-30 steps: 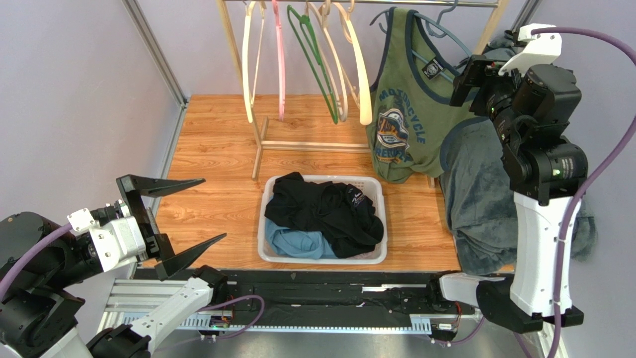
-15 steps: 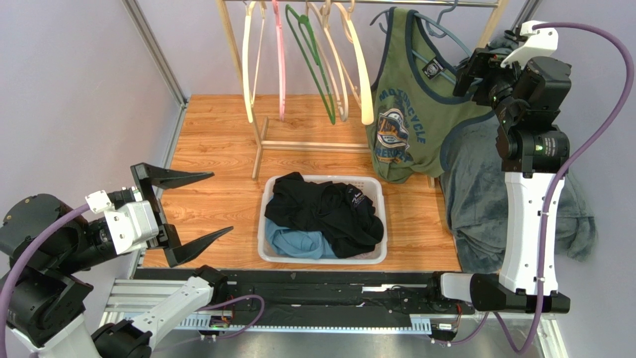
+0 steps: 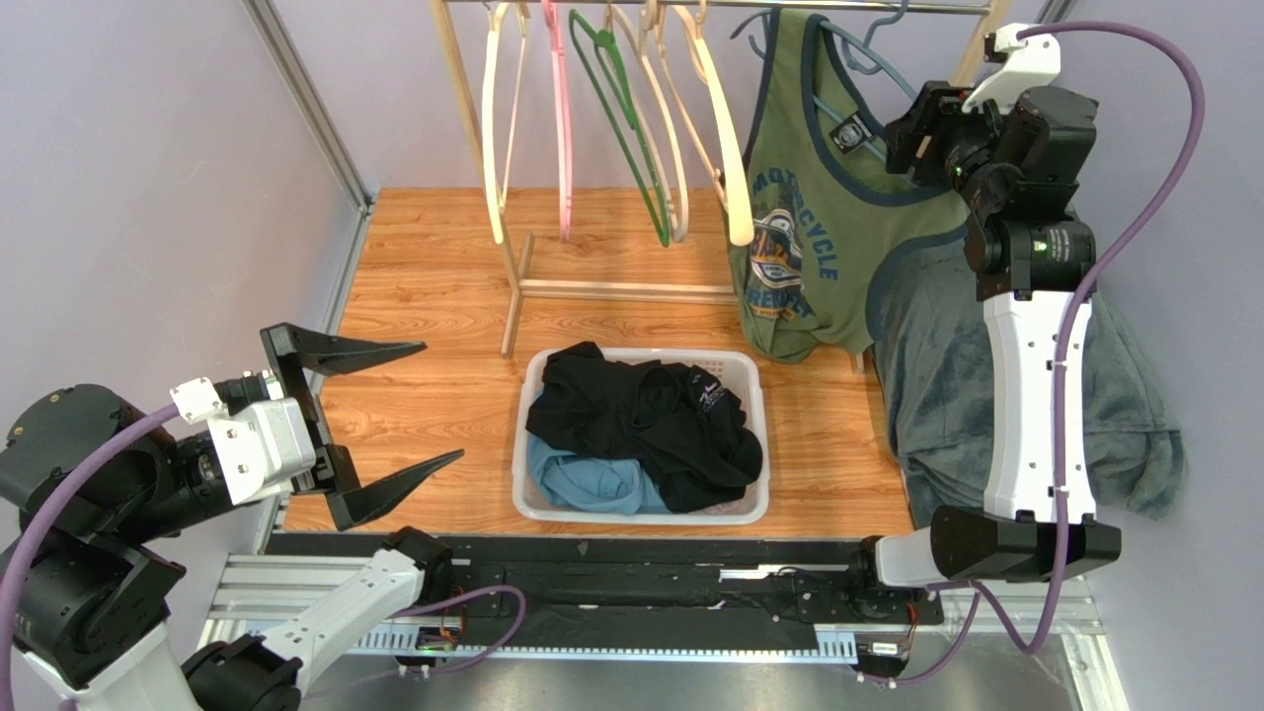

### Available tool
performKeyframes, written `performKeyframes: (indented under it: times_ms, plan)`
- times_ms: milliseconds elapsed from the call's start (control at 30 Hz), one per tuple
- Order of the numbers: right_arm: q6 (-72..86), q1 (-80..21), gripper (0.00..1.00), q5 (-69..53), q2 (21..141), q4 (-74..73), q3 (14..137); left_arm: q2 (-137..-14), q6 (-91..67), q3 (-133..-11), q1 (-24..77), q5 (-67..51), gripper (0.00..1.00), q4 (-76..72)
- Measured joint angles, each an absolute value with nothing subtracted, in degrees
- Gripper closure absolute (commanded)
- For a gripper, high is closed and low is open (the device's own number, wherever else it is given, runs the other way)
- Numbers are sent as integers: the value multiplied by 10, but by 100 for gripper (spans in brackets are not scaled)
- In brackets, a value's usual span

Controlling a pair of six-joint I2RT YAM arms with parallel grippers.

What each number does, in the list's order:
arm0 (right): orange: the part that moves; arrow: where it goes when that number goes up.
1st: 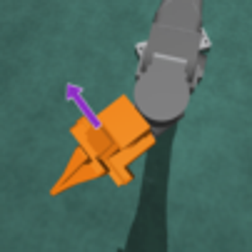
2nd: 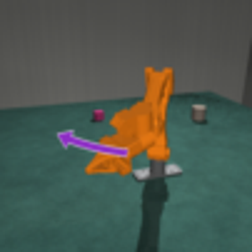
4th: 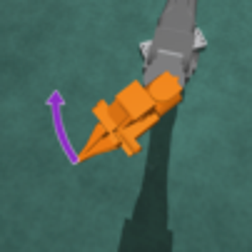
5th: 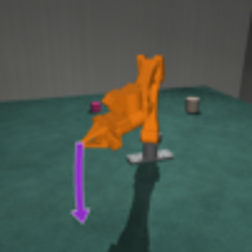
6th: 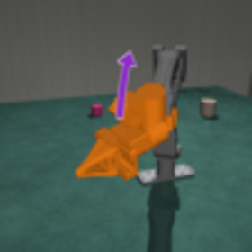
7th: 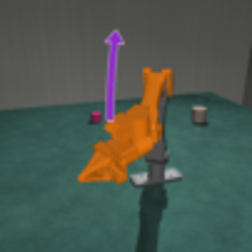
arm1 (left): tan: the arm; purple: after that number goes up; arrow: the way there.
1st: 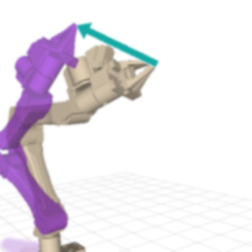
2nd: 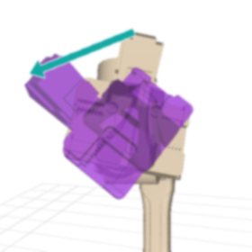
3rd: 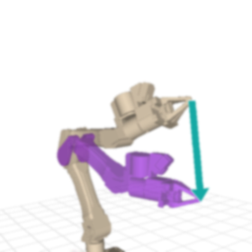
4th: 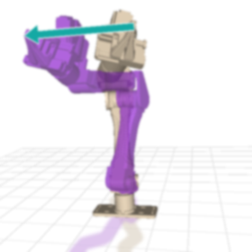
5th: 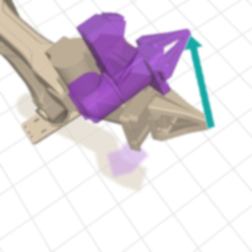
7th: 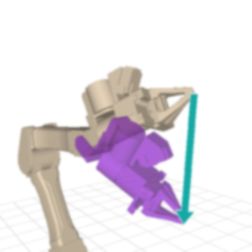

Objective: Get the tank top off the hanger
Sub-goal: Pick up the hanger from the clothesline.

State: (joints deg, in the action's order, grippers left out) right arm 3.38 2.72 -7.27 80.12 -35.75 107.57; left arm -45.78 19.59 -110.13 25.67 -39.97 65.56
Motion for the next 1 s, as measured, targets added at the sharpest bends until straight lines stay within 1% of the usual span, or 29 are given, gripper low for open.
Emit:
performKeyframes:
  times_ms: [133, 267, 367, 400, 500, 533, 567, 633, 667, 733, 767, 933, 1000]
  plan:
    - [56, 27, 47, -114, 798, -347, 1063, -458, 196, -1101, 256, -400, 1, 656]
    - [74, 27, 48, -147, 787, -344, 1059, -458, 196, -1101, 254, -400, 1, 656]
    - [85, 27, 55, -175, 778, -344, 1059, -458, 195, -1101, 253, -400, 1, 655]
    - [89, 27, 64, -182, 775, -344, 1059, -458, 194, -1101, 253, -400, 1, 655]
    - [99, 22, 79, -200, 779, -354, 1072, -458, 193, -1101, 252, -401, 1, 655]
    - [101, 20, 80, -203, 784, -361, 1082, -458, 193, -1102, 251, -402, 1, 655]
    - [103, 16, 79, -206, 790, -367, 1094, -458, 193, -1102, 251, -402, 1, 655]
    - [106, 8, 64, -206, 803, -379, 1114, -458, 193, -1103, 250, -402, 1, 655]
    - [104, 0, 53, -202, 812, -392, 1127, -458, 193, -1104, 250, -402, 1, 655]
    - [101, -21, 47, -189, 823, -409, 1144, -458, 192, -1105, 250, -402, 1, 655]
    - [96, -31, 41, -180, 829, -418, 1152, -458, 192, -1106, 250, -402, 1, 655]
    - [77, -78, 34, -116, 860, -488, 1210, -458, 192, -1108, 250, -403, 1, 655]
    - [70, -90, 33, -85, 863, -513, 1221, -458, 192, -1108, 250, -403, 1, 655]
